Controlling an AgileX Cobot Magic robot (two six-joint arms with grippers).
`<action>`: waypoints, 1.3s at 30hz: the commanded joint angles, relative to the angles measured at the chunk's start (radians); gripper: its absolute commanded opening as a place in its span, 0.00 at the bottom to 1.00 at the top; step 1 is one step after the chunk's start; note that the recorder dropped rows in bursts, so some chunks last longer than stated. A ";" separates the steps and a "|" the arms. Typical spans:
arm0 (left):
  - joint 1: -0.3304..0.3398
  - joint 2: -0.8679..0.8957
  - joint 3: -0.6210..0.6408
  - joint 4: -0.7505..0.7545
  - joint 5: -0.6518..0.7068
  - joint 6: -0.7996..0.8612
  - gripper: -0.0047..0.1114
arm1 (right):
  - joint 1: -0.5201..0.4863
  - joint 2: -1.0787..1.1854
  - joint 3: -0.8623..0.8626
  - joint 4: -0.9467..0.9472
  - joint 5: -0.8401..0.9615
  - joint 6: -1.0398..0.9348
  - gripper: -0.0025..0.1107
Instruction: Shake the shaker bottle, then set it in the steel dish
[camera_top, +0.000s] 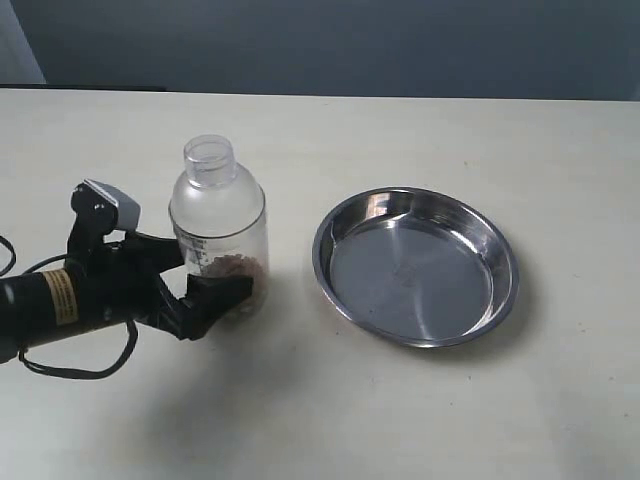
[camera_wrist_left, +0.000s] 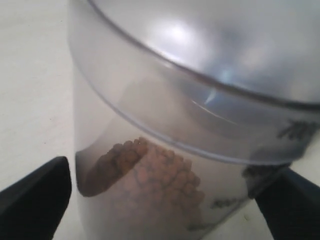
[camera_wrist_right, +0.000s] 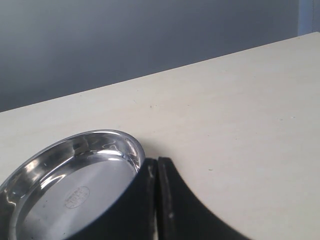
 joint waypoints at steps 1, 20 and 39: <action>-0.001 0.000 -0.002 -0.056 -0.095 0.000 0.83 | 0.002 -0.004 0.001 -0.003 -0.010 -0.006 0.02; -0.001 0.000 -0.015 -0.071 -0.080 0.159 0.93 | 0.002 -0.004 0.001 -0.003 -0.010 -0.006 0.02; -0.001 0.000 -0.053 -0.098 -0.123 0.157 0.93 | 0.002 -0.004 0.001 -0.003 -0.010 -0.006 0.02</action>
